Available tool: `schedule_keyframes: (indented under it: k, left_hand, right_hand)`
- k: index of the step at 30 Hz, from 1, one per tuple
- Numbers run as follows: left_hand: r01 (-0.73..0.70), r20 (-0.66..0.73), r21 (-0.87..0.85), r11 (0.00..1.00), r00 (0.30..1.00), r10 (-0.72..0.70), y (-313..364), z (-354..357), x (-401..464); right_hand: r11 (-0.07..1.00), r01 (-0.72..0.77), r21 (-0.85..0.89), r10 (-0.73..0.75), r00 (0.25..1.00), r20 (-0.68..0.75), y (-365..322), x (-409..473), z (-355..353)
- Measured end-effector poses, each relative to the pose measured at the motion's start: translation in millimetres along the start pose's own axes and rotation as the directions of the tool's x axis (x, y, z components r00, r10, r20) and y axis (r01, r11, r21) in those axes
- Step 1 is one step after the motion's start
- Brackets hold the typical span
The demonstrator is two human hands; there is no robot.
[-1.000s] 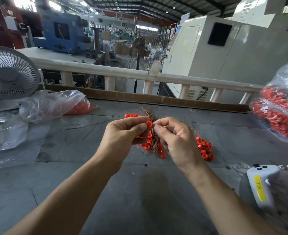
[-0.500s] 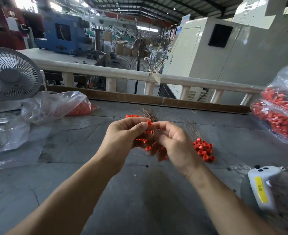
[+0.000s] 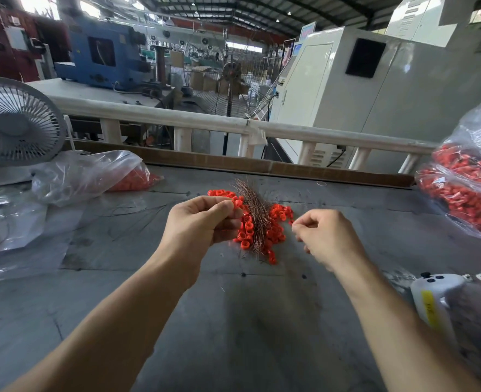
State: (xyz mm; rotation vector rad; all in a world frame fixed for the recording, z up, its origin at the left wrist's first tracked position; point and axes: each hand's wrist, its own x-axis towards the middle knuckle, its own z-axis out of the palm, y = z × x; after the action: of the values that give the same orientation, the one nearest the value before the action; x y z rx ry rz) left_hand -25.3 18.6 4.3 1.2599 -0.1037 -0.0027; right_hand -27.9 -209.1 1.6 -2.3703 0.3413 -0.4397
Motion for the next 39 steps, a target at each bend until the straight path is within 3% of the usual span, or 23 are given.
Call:
schedule_keyframes:
  k: [6,8,13,22,24,26,30,32,39]
  left_hand:
    - [-0.007,-0.02,0.012,1.0,1.0,0.007,3,1,-1]
    - [-0.007,-0.019,0.02,1.0,1.0,0.008,3,1,-2]
    - [0.001,-0.031,0.02,1.0,1.0,0.0,3,2,-3]
    - [-0.005,-0.016,0.027,1.0,1.0,0.005,2,2,-3]
    - [0.0,-0.009,0.022,1.0,1.0,0.0,2,2,-2]
    - [0.006,0.008,0.005,1.0,1.0,-0.007,2,2,-2]
    - [0.002,0.071,-0.009,1.0,0.997,-0.001,1,5,-4]
    - [-0.006,0.101,-0.016,1.0,0.995,0.008,2,6,-6]
    - [-0.046,0.153,-0.048,0.998,0.987,0.053,4,9,-8]
  right_hand:
    - [0.999,0.003,-0.037,0.01,0.937,0.349,-6,-7,1]
    - [1.0,-0.007,-0.023,0.016,0.924,0.382,-10,-12,5]
    - [0.989,0.065,-0.131,-0.028,0.963,0.27,-15,-18,14]
    - [0.999,0.032,-0.019,-0.028,0.977,0.21,-8,-12,13]
    - [0.998,0.044,0.046,-0.05,0.987,0.15,-8,-9,9]
    - [0.971,0.096,0.219,-0.116,0.99,0.083,-14,-9,6]
    - [0.748,0.173,0.641,-0.277,0.959,0.065,-31,-17,4]
    - [0.676,0.186,0.713,-0.326,0.943,0.064,-36,-22,6]
    - [0.608,0.28,0.742,-0.439,0.898,0.021,-40,-28,10]
